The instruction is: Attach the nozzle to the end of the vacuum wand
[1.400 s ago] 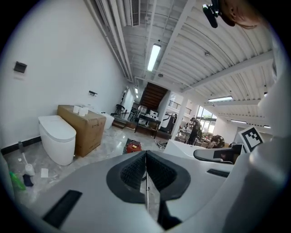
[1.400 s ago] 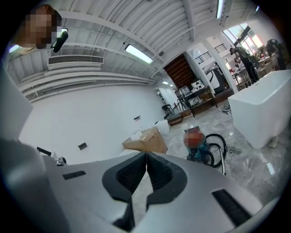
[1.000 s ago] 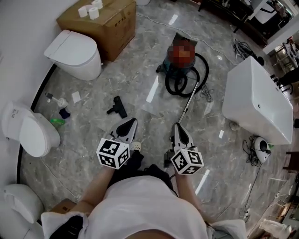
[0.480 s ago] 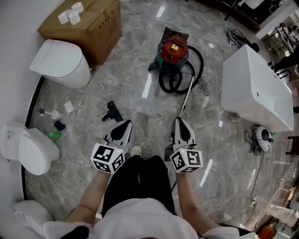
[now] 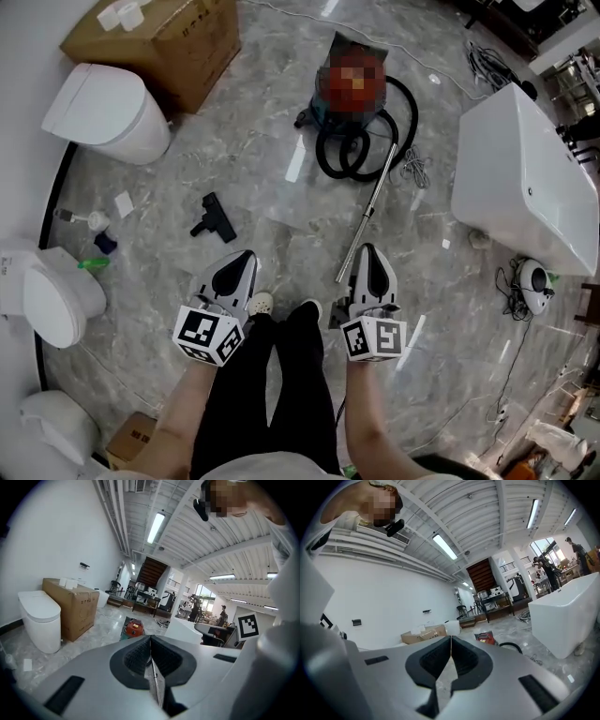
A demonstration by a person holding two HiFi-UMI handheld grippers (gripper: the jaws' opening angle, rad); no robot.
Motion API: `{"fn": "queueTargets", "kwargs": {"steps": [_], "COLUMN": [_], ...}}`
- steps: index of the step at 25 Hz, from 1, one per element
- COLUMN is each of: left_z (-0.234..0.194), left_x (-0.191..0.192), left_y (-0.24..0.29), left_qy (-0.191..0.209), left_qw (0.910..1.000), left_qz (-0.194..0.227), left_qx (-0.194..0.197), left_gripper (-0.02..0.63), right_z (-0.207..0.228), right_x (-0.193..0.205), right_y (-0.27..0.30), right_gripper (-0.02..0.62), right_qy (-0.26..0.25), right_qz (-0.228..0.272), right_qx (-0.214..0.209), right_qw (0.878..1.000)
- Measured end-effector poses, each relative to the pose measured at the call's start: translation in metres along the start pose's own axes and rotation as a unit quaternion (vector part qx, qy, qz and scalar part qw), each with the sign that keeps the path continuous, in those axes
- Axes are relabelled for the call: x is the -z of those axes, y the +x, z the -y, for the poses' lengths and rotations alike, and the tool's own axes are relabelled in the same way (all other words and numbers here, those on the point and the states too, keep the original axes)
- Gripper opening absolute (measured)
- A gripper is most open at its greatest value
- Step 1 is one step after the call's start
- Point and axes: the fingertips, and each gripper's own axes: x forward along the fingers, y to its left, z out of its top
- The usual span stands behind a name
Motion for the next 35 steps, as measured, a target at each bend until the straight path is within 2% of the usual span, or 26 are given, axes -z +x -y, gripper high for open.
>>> {"fn": "queueTargets", "kwargs": {"steps": [4, 9, 19, 28, 35], "left_z": [-0.007, -0.027, -0.093, -0.141, -0.178], "left_x": [0.029, 0.07, 0.188, 0.289, 0.364], "left_y": [0.02, 0.042, 0.086, 0.126, 0.167], "left_qy": [-0.022, -0.029, -0.033, -0.027, -0.028], "left_qw": [0.9997, 0.9995, 0.9987, 0.9985, 0.9986], "left_qz": [0.005, 0.013, -0.007, -0.033, -0.026], "left_qx": [-0.006, -0.008, -0.037, -0.035, -0.036], "left_gripper": [0.011, 0.011, 0.011, 0.011, 0.011], "right_z": [0.02, 0.031, 0.065, 0.097, 0.124], "right_x": [0.031, 0.077, 0.182, 0.284, 0.361], "right_y": [0.012, 0.031, 0.049, 0.067, 0.092], "right_gripper": [0.017, 0.017, 0.017, 0.017, 0.017], "right_qy": [0.01, 0.011, 0.012, 0.015, 0.006], "right_qz": [0.001, -0.005, -0.009, -0.025, -0.009], "right_qx": [0.004, -0.011, -0.019, -0.031, -0.057], "right_qw": [1.0, 1.0, 1.0, 0.999, 0.998]}}
